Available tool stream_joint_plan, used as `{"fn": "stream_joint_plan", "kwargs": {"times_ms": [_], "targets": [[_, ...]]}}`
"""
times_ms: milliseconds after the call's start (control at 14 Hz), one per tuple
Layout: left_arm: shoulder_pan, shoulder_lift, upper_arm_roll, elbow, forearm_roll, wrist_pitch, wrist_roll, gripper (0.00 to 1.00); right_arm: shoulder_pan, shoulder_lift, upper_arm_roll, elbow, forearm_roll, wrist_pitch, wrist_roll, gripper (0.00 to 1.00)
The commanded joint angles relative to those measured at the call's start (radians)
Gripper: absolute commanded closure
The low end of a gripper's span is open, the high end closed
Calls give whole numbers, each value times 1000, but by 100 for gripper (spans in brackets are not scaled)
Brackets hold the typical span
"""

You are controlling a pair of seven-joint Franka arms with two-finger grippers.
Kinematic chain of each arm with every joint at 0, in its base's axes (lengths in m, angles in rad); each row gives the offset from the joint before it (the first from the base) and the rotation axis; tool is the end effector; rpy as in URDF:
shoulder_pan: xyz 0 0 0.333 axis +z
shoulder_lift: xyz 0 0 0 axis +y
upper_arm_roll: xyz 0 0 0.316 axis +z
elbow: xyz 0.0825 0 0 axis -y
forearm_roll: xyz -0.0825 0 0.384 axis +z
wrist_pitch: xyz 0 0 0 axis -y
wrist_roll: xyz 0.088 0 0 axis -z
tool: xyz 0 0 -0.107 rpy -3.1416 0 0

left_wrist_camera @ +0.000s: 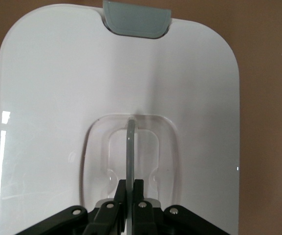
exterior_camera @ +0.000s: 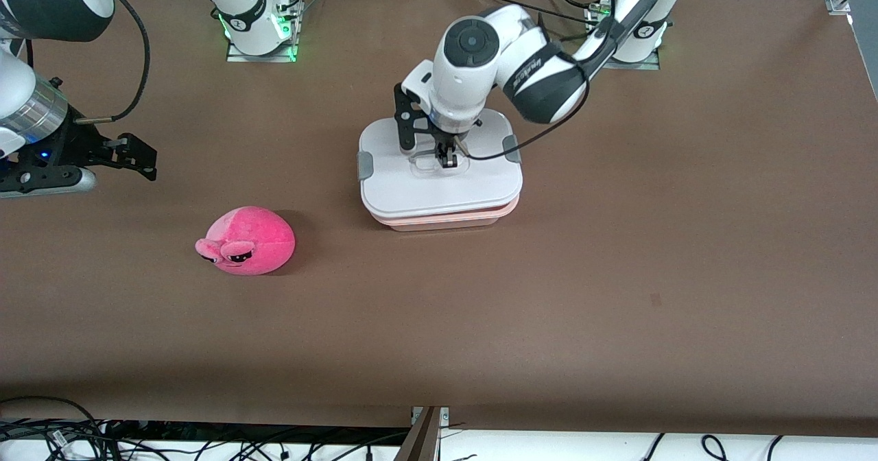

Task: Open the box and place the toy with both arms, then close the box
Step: 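Lift the lid off with the left gripper while the right gripper reaches the toy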

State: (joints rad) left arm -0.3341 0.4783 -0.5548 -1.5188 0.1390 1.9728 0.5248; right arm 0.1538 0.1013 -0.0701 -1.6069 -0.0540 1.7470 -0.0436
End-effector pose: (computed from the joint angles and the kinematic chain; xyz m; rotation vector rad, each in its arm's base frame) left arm 0.4810 -0.4867 0.4218 2.3013 -1.9555 0.0398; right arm 0.5959 0.0470 0.5650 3.0742 0.2097 0.0620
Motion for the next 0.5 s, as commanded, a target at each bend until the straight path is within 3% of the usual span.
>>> {"fn": "stream_joint_plan", "kwargs": {"times_ms": [0, 143, 429], "targets": [[27, -69, -7, 52, 4, -182, 20, 100, 35, 21, 0, 19, -6, -50, -7, 0], [62, -75, -8, 129, -7, -341, 72, 100, 35, 20, 0, 19, -3, -95, -15, 0], [249, -98, -5, 215, -30, -625, 314, 100, 38, 20, 0, 21, 0, -126, -44, 0]]}}
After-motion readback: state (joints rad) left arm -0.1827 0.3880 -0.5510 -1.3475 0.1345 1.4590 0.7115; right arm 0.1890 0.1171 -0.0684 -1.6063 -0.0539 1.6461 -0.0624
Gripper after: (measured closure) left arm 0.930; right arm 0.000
